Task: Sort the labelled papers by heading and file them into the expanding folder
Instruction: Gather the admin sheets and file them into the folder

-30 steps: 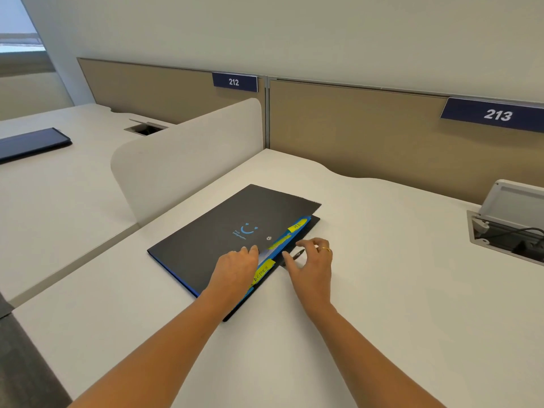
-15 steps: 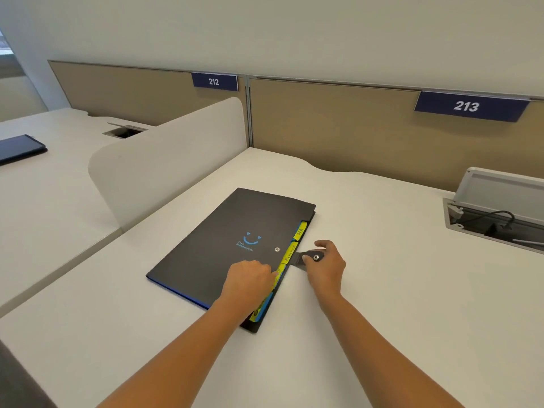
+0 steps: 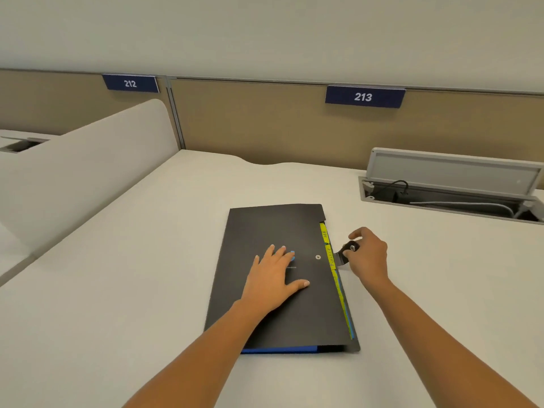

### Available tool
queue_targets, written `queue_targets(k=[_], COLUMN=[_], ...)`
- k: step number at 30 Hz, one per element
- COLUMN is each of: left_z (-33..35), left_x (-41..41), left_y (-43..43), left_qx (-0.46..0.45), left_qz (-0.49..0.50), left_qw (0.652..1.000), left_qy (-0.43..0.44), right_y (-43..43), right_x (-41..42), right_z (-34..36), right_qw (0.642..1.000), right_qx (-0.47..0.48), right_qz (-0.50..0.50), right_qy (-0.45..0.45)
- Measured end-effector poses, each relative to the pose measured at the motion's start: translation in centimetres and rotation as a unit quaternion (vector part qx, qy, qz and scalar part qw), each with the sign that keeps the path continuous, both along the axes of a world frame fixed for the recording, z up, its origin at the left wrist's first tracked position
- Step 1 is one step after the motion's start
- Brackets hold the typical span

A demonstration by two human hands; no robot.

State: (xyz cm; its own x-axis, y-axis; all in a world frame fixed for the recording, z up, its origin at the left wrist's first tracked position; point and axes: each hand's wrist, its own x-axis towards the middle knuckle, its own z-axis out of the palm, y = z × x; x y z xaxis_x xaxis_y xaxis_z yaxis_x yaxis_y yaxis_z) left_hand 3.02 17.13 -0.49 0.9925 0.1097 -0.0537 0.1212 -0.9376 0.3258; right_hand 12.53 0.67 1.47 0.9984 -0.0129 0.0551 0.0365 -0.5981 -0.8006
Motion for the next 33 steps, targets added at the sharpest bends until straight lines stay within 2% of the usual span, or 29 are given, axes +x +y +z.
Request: queue_targets(k=[5,12,21,33], left_z=[-1.6,-2.7,-2.7,-3.2], left_x=[0.8,1.6,1.6,1.6], left_y=[-4.9,-8.8,-9.5,-9.4], left_qx=[0.029,0.075,0.097,0.107], left_qz=[-0.059,-0.103,-0.096,-0.101], left_qw=[0.998,0.992,0.990,0.989], left_qy=[0.024,0.010,0.018,0.017], right_y=[-4.8,-8.1,-8.2,-7.7], right_x=[-0.1,-2.2,-3.3,-3.3], right_z=[0.4,-1.1,-3.2,-4.4], right_qw=[0.997,0.995,0.985,0.956], right_qx=[-0.047,0.005,-0.155,-0.266], right_qz=[-0.047,-0.061,0.043,0.087], right_qy=[-0.040,-0.072,-0.065,-0.087])
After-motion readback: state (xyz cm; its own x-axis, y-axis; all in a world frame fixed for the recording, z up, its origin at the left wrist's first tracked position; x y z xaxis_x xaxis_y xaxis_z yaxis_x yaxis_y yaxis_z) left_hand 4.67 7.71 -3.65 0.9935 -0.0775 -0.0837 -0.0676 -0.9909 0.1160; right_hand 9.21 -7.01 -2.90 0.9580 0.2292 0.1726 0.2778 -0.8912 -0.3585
